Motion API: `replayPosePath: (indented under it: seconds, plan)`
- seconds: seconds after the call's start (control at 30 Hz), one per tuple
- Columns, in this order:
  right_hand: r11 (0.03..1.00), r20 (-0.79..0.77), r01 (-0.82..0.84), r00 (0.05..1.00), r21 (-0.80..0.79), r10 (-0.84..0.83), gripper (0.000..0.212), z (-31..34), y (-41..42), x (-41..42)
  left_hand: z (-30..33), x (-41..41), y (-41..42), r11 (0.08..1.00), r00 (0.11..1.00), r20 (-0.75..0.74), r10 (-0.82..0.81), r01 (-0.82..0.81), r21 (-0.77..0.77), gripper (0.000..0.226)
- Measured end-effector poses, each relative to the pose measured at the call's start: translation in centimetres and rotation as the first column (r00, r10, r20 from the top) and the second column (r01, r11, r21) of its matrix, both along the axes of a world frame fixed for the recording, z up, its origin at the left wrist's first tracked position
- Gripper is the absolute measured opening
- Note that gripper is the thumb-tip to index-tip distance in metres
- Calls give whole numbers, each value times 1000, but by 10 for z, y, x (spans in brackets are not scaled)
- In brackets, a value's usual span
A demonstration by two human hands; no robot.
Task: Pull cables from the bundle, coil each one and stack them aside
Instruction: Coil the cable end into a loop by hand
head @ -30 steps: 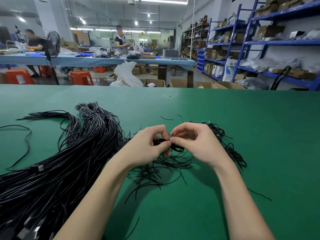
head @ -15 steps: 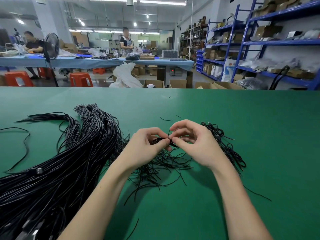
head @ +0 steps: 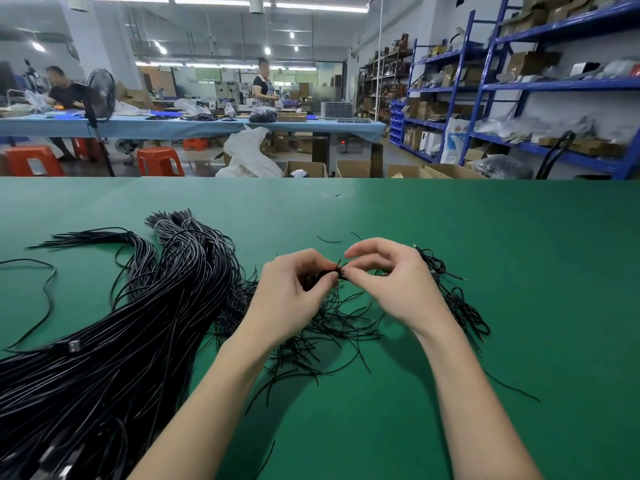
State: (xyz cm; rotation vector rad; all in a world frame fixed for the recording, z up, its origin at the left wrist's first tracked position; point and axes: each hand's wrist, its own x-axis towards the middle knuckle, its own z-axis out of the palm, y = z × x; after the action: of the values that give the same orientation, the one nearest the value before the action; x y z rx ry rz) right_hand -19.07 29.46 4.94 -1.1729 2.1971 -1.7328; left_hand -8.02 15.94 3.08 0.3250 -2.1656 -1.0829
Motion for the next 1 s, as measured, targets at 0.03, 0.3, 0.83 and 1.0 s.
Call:
replayPosePath:
  seconds: [0.03, 0.3, 0.83, 1.0]
  plan:
    - [1000, -1, 20, 1000, 16, -20, 15, -1, 0, 0, 0, -1, 0, 1000, 1000, -13, 1, -1, 15, 10]
    - [999, -72, -20, 997, 50, 24, 18, 0, 2, 4, -1, -1, 0, 951, 997, -47, -67, 78, 299, 6]
    - [992, 423, -9, 904, -124, 61, 8, 0, -8, 9, -7, -2, 10, 904, 960, -244, 135, -220, -365, 11]
    - [982, 606, -16, 785, -187, 128, 9, 3, -9, 13, -8, -1, 9, 878, 949, -292, 114, -234, -418, 13]
